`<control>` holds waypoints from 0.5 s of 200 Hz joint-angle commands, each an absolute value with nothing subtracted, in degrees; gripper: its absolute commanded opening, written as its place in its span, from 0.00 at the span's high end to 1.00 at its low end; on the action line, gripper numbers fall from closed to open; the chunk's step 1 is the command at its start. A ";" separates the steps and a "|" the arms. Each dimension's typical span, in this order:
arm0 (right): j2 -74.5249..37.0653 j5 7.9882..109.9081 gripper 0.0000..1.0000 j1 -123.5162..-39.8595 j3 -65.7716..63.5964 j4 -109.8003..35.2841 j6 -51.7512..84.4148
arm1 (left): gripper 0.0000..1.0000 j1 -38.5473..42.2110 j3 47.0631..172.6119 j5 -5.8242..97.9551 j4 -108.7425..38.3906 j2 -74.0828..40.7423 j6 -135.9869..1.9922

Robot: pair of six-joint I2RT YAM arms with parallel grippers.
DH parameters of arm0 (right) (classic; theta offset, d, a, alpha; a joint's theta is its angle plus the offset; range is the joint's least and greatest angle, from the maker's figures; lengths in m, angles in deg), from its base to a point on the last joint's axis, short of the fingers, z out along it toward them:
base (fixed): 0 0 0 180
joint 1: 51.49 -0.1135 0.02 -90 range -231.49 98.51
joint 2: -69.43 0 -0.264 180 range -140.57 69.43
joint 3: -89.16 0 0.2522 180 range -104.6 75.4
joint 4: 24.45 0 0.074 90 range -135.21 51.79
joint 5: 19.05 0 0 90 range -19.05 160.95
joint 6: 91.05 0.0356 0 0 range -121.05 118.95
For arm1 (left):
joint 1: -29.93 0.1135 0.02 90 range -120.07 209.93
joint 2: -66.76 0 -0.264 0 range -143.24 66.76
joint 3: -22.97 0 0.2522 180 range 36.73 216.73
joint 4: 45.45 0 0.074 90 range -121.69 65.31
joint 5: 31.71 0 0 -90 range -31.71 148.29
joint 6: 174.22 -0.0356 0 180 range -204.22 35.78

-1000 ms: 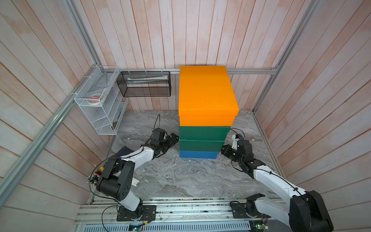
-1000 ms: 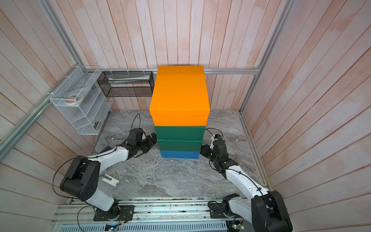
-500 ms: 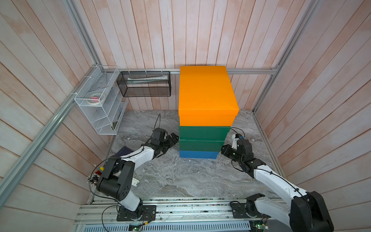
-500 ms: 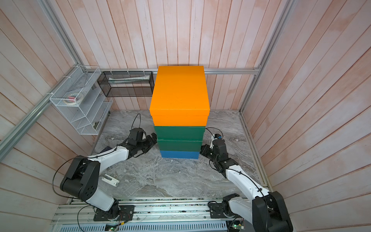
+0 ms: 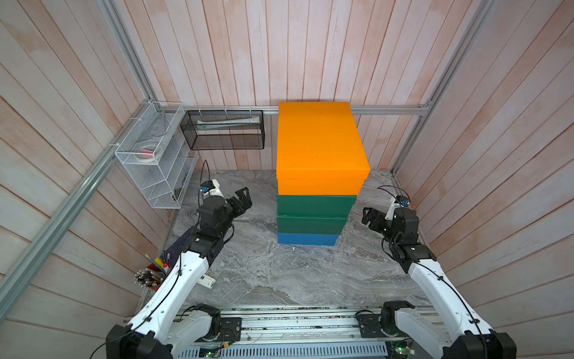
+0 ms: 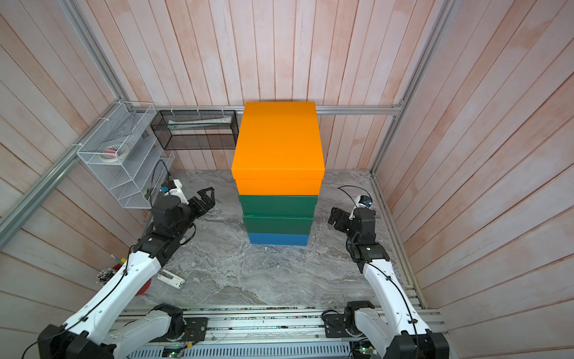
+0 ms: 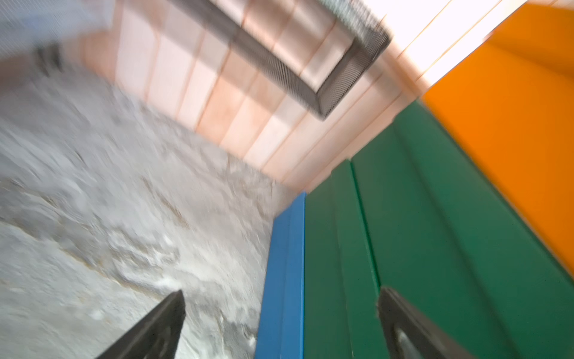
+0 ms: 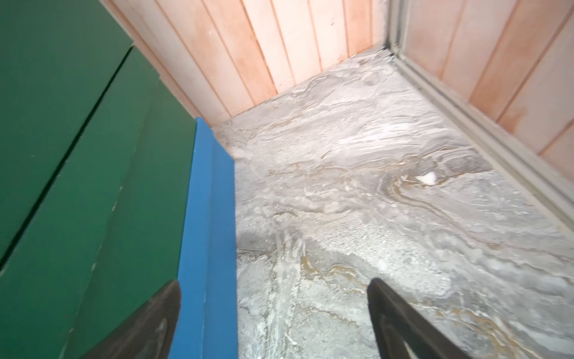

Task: Stack the shoeboxes
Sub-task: Reset both arms

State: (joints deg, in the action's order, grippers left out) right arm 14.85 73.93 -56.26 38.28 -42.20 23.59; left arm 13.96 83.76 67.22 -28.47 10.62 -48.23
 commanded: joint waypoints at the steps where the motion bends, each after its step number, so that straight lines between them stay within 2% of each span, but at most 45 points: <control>1: 16.25 80.09 0.02 -56.06 40.08 -38.12 18.72 | 0.00 14.02 77.31 76.36 -34.06 14.73 -57.56; 15: 16.81 81.64 0.02 -56.08 42.64 -34.17 19.12 | 0.00 14.02 74.58 79.37 -37.26 16.74 -59.87; 29: 18.54 78.46 0.02 -56.34 48.65 -21.50 14.02 | 0.00 14.05 71.36 83.64 -41.22 17.55 -61.97; 47: 20.95 80.75 0.02 -56.44 57.17 -8.75 13.71 | 0.00 14.06 67.77 89.48 -44.39 16.85 -62.87; 88: 20.67 82.24 0.02 -56.46 63.60 -3.59 6.02 | 0.00 14.15 63.83 95.50 -47.85 10.50 -68.46; 100: 19.69 83.48 0.02 -56.39 64.98 -2.74 5.52 | 0.00 14.78 61.35 93.54 -51.72 9.43 -70.47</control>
